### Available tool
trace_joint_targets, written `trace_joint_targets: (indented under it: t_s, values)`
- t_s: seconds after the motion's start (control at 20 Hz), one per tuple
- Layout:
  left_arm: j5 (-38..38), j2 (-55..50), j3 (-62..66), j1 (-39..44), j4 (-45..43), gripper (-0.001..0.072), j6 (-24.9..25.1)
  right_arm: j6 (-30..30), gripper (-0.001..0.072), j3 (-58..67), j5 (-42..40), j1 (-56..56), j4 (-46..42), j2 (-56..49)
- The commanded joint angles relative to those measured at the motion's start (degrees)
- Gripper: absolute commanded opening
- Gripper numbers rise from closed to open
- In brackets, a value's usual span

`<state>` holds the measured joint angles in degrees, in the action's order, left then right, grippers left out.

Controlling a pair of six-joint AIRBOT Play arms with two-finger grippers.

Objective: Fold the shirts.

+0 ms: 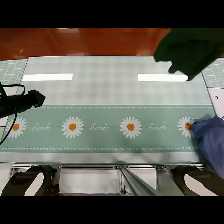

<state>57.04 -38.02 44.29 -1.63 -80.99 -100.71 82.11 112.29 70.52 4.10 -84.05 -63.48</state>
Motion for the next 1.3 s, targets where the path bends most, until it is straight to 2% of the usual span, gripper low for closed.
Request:
trace_joint_targets:
  t_s: [0.0, 0.15, 0.4, 0.55, 0.8, 0.85, 0.9, 1.0, 1.1, 1.25]
  values:
    - [1.1, 3.3, -0.1, -0.1, 5.4, 0.0508, -0.1, 1.6, 0.0027, 0.0, 9.4, 9.1, -0.3, 3.8]
    - [1.1, 4.0, -0.1, -0.1, 10.8, 0.0508, 1.6, 6.2, 0.0026, -5.0, 8.5, 22.6, -1.7, 3.8]
    - [2.2, 4.0, -0.1, -0.1, 12.0, 0.0508, 4.0, 18.1, 0.0026, -23.9, -1.9, 38.4, -4.8, 1.0]
    - [2.2, 4.0, -0.1, -0.1, 12.1, 0.0508, 4.3, 19.8, 0.0027, -31.7, -5.7, 41.6, -1.4, -5.4]
    - [2.2, 3.7, -2.4, -0.1, 12.1, 0.0508, 5.1, 18.1, 0.0030, -32.7, -14.0, 43.6, 11.3, -21.1]
    - [2.0, 3.7, -3.6, -0.1, 12.0, 0.0508, 5.1, 18.1, 0.0162, -32.7, -15.6, 43.3, 14.4, -22.8]
    - [1.7, 3.7, -4.9, -0.1, 12.1, 0.0508, 5.0, 17.9, 0.0422, -32.7, -16.5, 42.6, 16.3, -23.4]
    - [2.2, 3.2, -6.3, -0.1, 12.7, 0.0508, 6.4, 15.7, 0.0408, -32.0, -14.4, 39.4, 17.9, -22.6]
    - [2.7, 2.6, -5.2, -1.1, 12.1, 0.0508, 11.3, 13.3, 0.0408, -29.7, -6.0, 32.6, 16.4, -19.2]
    - [8.1, 2.0, -1.1, -9.6, 11.2, 0.0508, 11.6, 13.1, 0.0408, -29.9, 6.0, 18.4, 4.1, -8.7]
